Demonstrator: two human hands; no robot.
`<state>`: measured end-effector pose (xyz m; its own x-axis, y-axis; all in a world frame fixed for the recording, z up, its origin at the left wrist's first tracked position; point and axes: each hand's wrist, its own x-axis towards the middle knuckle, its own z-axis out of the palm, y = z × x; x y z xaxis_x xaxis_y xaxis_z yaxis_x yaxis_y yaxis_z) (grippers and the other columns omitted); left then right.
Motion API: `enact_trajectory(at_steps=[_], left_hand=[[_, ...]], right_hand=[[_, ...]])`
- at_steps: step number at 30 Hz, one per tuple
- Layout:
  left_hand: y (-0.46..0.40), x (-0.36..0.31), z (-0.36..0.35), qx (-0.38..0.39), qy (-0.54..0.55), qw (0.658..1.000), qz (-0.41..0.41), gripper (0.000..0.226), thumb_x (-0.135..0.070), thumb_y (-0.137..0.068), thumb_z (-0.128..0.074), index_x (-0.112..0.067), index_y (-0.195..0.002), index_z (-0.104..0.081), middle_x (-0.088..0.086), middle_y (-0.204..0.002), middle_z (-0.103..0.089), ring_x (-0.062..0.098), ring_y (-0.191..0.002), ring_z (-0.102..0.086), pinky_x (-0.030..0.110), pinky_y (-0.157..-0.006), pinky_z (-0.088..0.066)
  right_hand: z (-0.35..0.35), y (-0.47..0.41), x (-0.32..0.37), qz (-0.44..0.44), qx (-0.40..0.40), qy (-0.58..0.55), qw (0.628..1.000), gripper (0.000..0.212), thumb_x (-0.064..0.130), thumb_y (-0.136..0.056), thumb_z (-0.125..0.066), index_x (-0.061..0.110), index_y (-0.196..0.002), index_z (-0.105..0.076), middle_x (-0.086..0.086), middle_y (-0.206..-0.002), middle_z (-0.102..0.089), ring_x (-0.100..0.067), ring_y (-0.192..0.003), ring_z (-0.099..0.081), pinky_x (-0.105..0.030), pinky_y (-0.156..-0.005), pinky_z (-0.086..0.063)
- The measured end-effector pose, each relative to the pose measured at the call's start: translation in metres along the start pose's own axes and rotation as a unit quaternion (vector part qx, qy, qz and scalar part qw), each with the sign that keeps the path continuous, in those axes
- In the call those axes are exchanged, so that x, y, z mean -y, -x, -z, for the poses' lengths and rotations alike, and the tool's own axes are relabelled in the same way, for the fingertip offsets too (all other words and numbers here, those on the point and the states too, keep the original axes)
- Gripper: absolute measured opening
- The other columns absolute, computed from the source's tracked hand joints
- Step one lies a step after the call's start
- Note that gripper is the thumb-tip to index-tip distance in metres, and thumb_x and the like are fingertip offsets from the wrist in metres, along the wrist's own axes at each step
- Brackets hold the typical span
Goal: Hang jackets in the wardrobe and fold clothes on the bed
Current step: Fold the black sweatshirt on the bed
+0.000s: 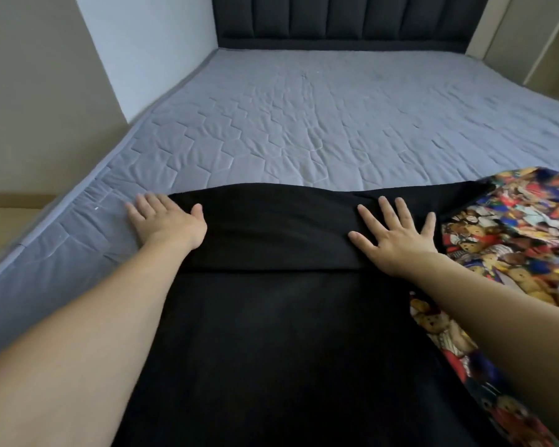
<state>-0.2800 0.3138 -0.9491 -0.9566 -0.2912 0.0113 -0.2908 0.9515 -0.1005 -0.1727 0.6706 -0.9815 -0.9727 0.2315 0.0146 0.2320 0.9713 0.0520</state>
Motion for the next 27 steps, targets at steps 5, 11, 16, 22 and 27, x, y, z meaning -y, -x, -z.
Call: enact_trajectory(at_steps=[5, 11, 16, 22, 27], left_hand=[[0.062, -0.100, 0.002, 0.008, 0.127, 0.935, -0.332, 0.071, -0.071, -0.087, -0.007, -0.044, -0.153, -0.002, -0.006, -0.165, 0.002, 0.022, -0.150, 0.010, 0.064, -0.109, 0.015], [0.049, -0.083, -0.018, 0.000, 0.084, 0.954, -0.287, 0.079, -0.073, -0.089, -0.003, -0.032, -0.156, -0.003, -0.004, -0.165, 0.002, 0.018, -0.151, 0.009, 0.050, -0.117, 0.012], [0.014, -0.031, -0.016, 0.023, 0.089, 0.977, -0.193, 0.077, -0.068, -0.094, -0.005, -0.023, -0.157, -0.004, -0.003, -0.165, 0.004, 0.016, -0.151, 0.009, 0.040, -0.122, 0.007], [0.029, -0.002, -0.022, -0.006, 0.091, 0.983, -0.159, 0.080, -0.066, -0.094, -0.001, -0.018, -0.157, 0.002, 0.000, -0.164, 0.009, 0.015, -0.150, 0.014, 0.040, -0.120, 0.012], [0.056, 0.024, -0.020, 0.018, 0.063, 0.984, -0.165, 0.078, -0.066, -0.094, -0.002, -0.020, -0.156, 0.006, 0.000, -0.164, 0.013, 0.016, -0.149, 0.018, 0.046, -0.121, 0.009]], right_hand=[[-0.011, -0.005, -0.002, 0.022, -0.026, -0.046, 0.998, 0.080, 0.086, -0.075, 0.006, 0.052, -0.148, 0.006, 0.003, -0.162, 0.011, -0.021, -0.147, 0.020, -0.051, -0.115, 0.014], [-0.011, -0.004, -0.009, 0.037, -0.032, -0.054, 0.997, 0.079, 0.084, -0.077, 0.003, 0.051, -0.149, 0.004, 0.004, -0.163, 0.010, -0.019, -0.148, 0.018, -0.050, -0.117, 0.012], [-0.009, -0.001, -0.005, 0.032, -0.037, -0.058, 0.997, 0.078, 0.082, -0.080, 0.002, 0.048, -0.150, 0.001, 0.005, -0.163, 0.009, -0.019, -0.148, 0.017, -0.049, -0.117, 0.012], [-0.009, 0.002, -0.006, 0.033, -0.032, -0.051, 0.998, 0.080, 0.081, -0.079, 0.006, 0.046, -0.150, 0.005, 0.004, -0.162, 0.012, -0.018, -0.147, 0.019, -0.048, -0.117, 0.012], [0.005, 0.004, 0.000, 0.031, 0.017, -0.043, 0.998, 0.080, 0.079, -0.081, 0.001, 0.042, -0.152, 0.006, 0.003, -0.162, 0.016, -0.020, -0.147, 0.021, -0.051, -0.117, 0.013]])
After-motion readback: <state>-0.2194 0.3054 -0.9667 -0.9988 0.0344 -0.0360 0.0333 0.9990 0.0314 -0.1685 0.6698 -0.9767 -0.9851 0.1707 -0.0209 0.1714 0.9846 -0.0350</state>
